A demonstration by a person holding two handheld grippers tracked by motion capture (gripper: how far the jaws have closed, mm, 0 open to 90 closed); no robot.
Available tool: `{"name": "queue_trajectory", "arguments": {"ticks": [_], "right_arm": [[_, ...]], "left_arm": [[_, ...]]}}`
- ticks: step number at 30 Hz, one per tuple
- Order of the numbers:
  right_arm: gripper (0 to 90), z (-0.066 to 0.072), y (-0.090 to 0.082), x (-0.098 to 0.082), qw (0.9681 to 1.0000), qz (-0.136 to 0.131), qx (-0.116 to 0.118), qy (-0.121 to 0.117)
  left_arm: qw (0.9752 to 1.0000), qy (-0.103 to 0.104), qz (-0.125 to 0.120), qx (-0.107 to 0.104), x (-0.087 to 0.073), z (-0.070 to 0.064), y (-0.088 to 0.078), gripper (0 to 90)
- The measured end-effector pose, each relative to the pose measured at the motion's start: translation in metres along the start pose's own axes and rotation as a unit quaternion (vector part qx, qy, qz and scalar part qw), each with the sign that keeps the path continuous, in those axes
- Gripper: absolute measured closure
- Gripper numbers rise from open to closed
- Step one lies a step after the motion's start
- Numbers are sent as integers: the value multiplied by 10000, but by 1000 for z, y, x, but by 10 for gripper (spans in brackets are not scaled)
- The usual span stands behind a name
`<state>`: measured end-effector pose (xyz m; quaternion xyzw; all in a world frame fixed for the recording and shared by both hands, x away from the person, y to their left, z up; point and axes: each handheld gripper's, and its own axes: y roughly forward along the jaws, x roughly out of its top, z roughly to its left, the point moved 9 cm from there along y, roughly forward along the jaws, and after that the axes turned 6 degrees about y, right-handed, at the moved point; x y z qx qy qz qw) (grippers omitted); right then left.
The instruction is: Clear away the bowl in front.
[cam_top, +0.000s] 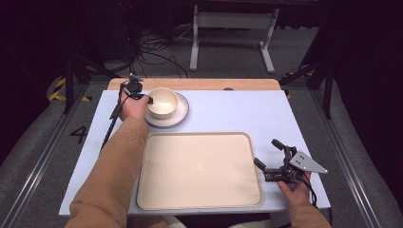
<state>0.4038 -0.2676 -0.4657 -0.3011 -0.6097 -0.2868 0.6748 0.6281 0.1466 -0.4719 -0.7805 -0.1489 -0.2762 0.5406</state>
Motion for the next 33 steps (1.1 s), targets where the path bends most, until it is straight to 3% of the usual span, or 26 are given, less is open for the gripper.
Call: {"name": "queue_trajectory", "arguments": {"ticks": [5, 10, 13, 17, 22, 25, 29, 33], "right_arm": [[6, 0, 0, 0, 10000, -1, 1, 1], [6, 0, 0, 0, 10000, -2, -3, 0], [6, 0, 0, 0, 10000, -1, 1, -2], [6, 0, 0, 0, 10000, -2, -1, 0], [6, 0, 0, 0, 10000, -6, -4, 1], [6, 0, 0, 0, 10000, -4, -2, -2], [6, 0, 0, 0, 10000, -6, -2, 3], [6, 0, 0, 0, 10000, -6, -2, -1]], "left_arm": [[9998, 198, -73, 2, 7, -5, -13, 824], [9996, 254, -123, -44, 11, -8, -23, 824], [9991, 414, -109, 34, 13, -9, -30, 824], [9986, 489, -145, -121, 18, -16, -42, 824], [9979, 618, -120, -124, 20, -21, -52, 823], [9972, 700, -76, -259, 19, -24, -59, 823], [9966, 773, -61, -289, 18, -26, -64, 823], [9947, 942, -25, -407, 15, -31, -73, 823]]}}
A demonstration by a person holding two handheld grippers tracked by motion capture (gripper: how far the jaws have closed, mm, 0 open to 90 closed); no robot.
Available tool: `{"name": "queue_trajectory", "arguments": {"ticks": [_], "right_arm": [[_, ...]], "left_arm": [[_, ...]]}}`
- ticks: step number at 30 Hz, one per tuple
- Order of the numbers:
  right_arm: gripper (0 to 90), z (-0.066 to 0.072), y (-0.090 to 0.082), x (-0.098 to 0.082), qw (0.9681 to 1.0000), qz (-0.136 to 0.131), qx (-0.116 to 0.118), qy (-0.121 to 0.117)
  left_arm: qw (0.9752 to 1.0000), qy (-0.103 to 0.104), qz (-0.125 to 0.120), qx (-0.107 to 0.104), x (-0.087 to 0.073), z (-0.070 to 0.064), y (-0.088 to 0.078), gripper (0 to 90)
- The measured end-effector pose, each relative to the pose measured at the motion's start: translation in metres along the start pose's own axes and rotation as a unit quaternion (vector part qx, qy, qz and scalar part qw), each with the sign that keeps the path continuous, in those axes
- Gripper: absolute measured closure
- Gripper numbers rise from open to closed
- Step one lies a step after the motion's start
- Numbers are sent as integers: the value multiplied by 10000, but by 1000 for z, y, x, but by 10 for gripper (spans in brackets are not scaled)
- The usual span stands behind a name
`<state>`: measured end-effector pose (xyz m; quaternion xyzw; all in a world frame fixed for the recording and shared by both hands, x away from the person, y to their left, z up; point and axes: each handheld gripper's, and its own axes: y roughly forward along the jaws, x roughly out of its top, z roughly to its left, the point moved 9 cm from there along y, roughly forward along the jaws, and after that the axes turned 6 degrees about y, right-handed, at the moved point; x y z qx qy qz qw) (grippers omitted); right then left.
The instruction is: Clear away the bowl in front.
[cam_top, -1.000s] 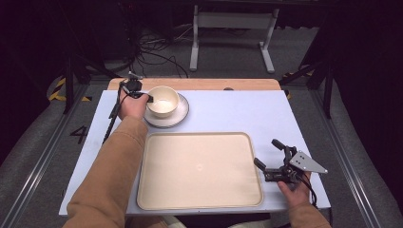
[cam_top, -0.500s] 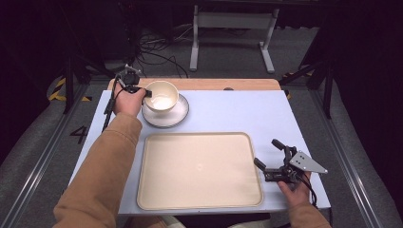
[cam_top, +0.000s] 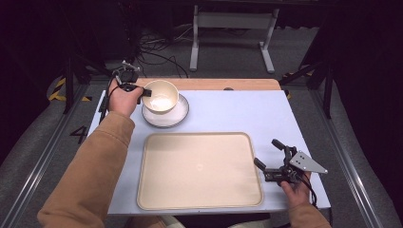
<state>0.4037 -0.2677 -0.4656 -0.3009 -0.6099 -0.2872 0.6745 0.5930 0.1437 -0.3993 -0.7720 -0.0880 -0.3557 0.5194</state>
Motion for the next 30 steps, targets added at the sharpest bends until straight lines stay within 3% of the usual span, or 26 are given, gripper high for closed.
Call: {"name": "queue_trajectory", "arguments": {"ticks": [5, 11, 15, 22, 23, 30], "right_arm": [[6, 0, 0, 0, 10000, -3, 4, -3], [6, 0, 0, 0, 10000, -1, 5, -3], [6, 0, 0, 0, 10000, 1, 10, -1], [6, 0, 0, 0, 10000, -2, 4, 5], [6, 0, 0, 0, 10000, 0, 4, 4], [6, 0, 0, 0, 10000, 3, 1, 1]], "left_arm": [[9996, 221, 72, -166, -2, -12, -10, 823], [9985, 485, 169, -196, -1, -24, -19, 823], [9973, 597, 214, -357, 0, -34, -26, 823], [9937, 898, 394, -543, -3, -50, -31, 823], [9918, 1035, 449, -601, -5, -55, -32, 823], [9872, 1258, 563, -805, -10, -71, -36, 823]]}}
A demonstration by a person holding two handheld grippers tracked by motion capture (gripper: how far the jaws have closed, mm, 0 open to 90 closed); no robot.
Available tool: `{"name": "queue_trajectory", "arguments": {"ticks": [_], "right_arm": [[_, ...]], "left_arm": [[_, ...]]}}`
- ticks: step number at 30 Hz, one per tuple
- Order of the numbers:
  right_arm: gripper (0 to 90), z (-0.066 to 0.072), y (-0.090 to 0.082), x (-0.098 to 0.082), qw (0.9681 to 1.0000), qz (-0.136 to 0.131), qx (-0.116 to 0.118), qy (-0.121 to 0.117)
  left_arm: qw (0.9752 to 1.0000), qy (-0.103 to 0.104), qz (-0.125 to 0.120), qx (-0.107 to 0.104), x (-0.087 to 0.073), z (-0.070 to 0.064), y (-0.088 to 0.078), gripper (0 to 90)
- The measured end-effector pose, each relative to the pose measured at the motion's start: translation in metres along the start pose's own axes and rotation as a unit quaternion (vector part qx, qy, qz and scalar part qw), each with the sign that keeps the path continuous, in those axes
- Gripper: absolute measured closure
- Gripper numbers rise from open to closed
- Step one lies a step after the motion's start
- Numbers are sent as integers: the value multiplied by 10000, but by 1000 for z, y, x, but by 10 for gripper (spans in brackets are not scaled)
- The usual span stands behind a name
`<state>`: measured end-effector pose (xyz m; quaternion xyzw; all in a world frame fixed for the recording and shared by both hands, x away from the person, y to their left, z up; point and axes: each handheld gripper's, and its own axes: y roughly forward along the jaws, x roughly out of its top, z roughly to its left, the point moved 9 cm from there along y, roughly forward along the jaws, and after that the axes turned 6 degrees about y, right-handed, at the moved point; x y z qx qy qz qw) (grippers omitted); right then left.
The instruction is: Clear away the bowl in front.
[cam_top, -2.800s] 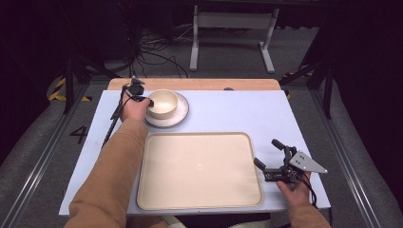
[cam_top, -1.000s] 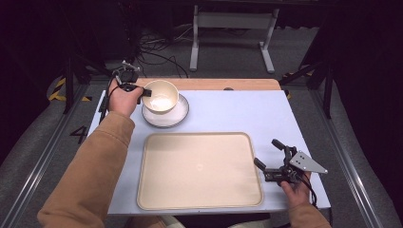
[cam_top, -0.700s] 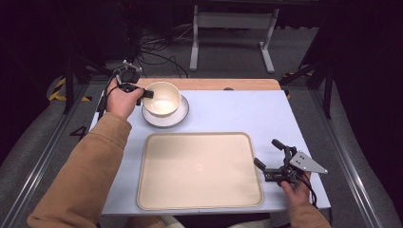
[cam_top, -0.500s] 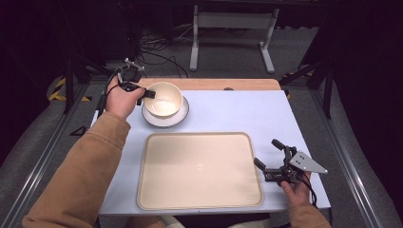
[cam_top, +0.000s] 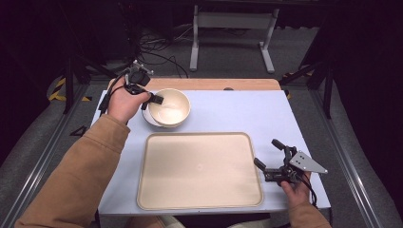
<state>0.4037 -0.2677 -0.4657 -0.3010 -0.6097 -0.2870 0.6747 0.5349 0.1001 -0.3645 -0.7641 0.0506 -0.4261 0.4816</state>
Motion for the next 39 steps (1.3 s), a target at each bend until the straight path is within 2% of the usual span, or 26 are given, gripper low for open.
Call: {"name": "queue_trajectory", "arguments": {"ticks": [9, 10, 13, 14, 20, 25, 30, 33, 35, 36, 37, 39], "right_arm": [[6, 0, 0, 0, 10000, 0, 0, 0], [6, 0, 0, 0, 10000, 0, 1, 1], [6, 0, 0, 0, 10000, -1, 1, 2], [6, 0, 0, 0, 10000, -1, 1, 0], [6, 0, 0, 0, 10000, 0, 2, 0], [6, 0, 0, 0, 10000, -1, 2, 3], [6, 0, 0, 0, 10000, -1, 2, 1], [6, 0, 0, 0, 10000, 0, 4, 1], [6, 0, 0, 0, 10000, 0, 4, 1], [6, 0, 0, 0, 10000, 0, 3, 2], [6, 0, 0, 0, 10000, 0, 3, 2], [6, 0, 0, 0, 10000, -2, 3, 1]], "left_arm": [[9991, 324, 74, -263, -1, -27, 4, 823], [9989, 401, 92, -245, -1, -29, 4, 823], [9983, 430, 130, -368, -2, -36, 5, 823], [9977, 511, 168, -410, -3, -41, 7, 823], [9959, 666, 235, -572, -3, -57, 12, 823], [9929, 824, 319, -794, -4, -77, 17, 823], [9907, 964, 361, -891, -4, -86, 22, 823], [9883, 1057, 357, -1038, -5, -94, 26, 823], [9876, 1072, 354, -1087, -5, -97, 28, 823], [9863, 1126, 377, -1148, -5, -101, 31, 823], [9863, 1126, 377, -1148, -5, -101, 31, 823], [9846, 1219, 421, -1177, -7, -104, 35, 823]]}}
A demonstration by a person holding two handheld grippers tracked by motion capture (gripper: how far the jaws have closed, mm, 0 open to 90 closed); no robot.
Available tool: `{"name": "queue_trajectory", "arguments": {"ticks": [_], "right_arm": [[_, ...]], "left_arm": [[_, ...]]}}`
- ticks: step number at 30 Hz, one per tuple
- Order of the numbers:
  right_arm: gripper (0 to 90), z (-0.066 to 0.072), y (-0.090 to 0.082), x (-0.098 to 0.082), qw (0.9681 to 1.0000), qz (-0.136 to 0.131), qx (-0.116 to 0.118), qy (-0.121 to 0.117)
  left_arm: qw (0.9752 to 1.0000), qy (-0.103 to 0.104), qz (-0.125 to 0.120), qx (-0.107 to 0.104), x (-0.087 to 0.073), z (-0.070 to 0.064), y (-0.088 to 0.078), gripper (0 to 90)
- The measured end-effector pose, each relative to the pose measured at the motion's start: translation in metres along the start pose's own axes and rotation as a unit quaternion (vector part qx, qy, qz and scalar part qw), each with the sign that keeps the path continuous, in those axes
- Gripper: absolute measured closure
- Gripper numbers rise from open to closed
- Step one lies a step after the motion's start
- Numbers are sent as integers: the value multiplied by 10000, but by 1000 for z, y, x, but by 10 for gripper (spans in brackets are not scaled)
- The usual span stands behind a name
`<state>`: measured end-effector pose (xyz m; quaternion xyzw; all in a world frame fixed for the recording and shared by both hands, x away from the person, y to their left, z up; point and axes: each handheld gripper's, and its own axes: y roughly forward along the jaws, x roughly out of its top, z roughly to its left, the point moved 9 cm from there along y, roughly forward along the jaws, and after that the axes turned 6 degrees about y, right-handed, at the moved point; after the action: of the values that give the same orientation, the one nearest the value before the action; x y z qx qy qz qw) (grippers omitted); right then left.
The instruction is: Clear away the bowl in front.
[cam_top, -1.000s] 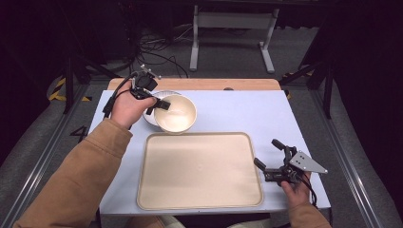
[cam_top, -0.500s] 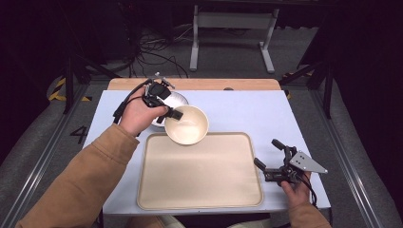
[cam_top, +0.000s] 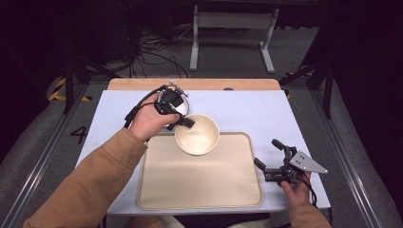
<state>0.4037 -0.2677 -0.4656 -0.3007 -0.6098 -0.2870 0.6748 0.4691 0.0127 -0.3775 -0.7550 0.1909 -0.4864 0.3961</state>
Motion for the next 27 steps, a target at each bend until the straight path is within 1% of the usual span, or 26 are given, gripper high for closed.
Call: {"name": "queue_trajectory", "arguments": {"ticks": [1, 5, 6, 7, 9, 12, 14, 15, 17, 19, 20, 21, 23, 26, 27], "right_arm": [[6, 0, 0, 0, 10000, 1, 1, 1], [6, 0, 0, 0, 10000, 0, 1, -2], [6, 0, 0, 0, 10000, 0, 0, -1], [6, 0, 0, 0, 10000, 0, 1, -1], [6, 0, 0, 0, 10000, 0, 2, -2], [6, 0, 0, 0, 10000, 0, 3, -2], [6, 0, 0, 0, 10000, 0, 3, -2], [6, 0, 0, 0, 10000, -2, 0, -2], [6, 0, 0, 0, 10000, -1, 1, -3], [6, 0, 0, 0, 10000, 0, 1, -1], [6, 0, 0, 0, 10000, -1, 1, -1], [6, 0, 0, 0, 10000, -1, 0, -2], [6, 0, 0, 0, 10000, 0, 1, -7], [6, 0, 0, 0, 10000, -1, -1, -3], [6, 0, 0, 0, 10000, -1, 1, -7]], "left_arm": [[10000, 40, 1, -49, 0, -3, 4, 822], [9998, 164, 28, -138, -1, -6, 11, 822], [9995, 259, 68, -156, -1, -8, 15, 822], [9994, 295, 86, -158, -1, -9, 17, 822], [9994, 273, 114, -192, -2, -12, 21, 822], [9991, 317, 120, -251, -4, -12, 28, 822], [9992, 290, 152, -241, -6, -12, 30, 822], [9990, 329, 170, -242, -7, -12, 33, 822], [9991, 280, 221, -225, -11, -12, 39, 823], [9990, 280, 232, -273, -14, -12, 43, 823], [9988, 310, 251, -286, -15, -12, 45, 823], [9988, 288, 266, -290, -17, -12, 47, 822], [9984, 342, 365, -249, -20, -11, 50, 823], [9983, 365, 376, -243, -22, -10, 53, 823], [9984, 331, 364, -272, -23, -10, 56, 823]]}}
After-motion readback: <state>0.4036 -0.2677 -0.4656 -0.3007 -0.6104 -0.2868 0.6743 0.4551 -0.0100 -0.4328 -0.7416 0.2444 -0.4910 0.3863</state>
